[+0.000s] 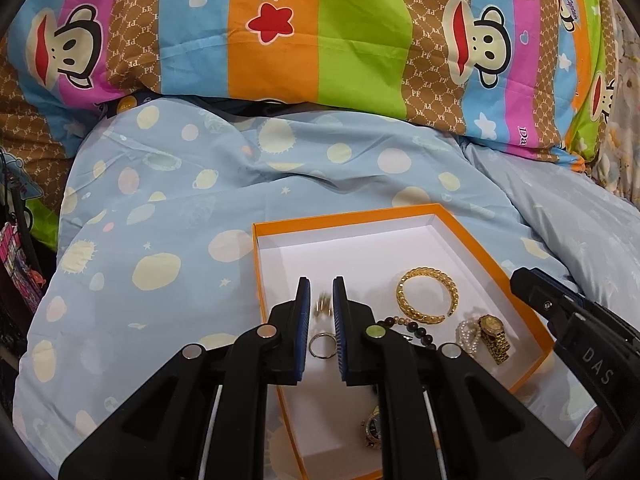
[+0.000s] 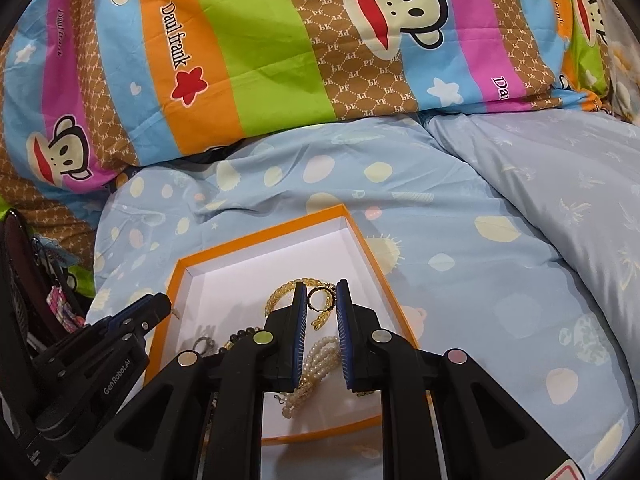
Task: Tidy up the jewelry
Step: 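Carry both earrings into the orange box and open both tools, then withdraw both tools back over the last gold hoop earrings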
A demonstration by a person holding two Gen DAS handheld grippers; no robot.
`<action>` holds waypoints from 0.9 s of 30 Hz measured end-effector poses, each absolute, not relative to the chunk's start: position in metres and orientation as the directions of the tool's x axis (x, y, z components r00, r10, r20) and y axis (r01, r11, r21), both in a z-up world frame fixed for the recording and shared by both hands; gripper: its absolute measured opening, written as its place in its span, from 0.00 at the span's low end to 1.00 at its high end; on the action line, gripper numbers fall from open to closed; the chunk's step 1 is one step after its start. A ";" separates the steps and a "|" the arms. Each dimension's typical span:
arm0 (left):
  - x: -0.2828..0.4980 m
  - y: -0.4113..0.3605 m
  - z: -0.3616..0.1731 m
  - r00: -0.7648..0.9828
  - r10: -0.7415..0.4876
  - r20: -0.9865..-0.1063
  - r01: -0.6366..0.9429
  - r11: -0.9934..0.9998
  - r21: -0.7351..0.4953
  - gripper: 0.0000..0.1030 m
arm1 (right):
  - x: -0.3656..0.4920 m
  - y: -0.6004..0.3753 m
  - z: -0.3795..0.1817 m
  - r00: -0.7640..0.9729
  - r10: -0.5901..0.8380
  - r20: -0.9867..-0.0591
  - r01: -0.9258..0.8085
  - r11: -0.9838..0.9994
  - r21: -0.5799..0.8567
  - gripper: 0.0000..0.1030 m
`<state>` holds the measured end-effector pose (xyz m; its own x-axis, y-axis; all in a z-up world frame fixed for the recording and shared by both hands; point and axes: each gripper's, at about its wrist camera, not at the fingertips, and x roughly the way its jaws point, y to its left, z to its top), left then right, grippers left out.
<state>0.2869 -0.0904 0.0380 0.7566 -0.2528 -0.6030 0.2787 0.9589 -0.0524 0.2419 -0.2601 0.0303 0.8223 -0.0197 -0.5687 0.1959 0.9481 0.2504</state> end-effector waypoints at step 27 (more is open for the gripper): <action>0.291 -0.075 0.036 0.777 -0.255 -0.576 0.228 0.966 -0.119 0.56 | 0.239 -0.263 0.027 0.844 -0.046 -0.535 0.211 0.945 0.251 0.42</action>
<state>0.2909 -0.0749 0.0358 0.7770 -0.2546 -0.5758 0.2281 0.9663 -0.1194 0.2388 -0.2631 0.0275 0.8436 -0.0459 -0.5350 0.2106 0.9448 0.2510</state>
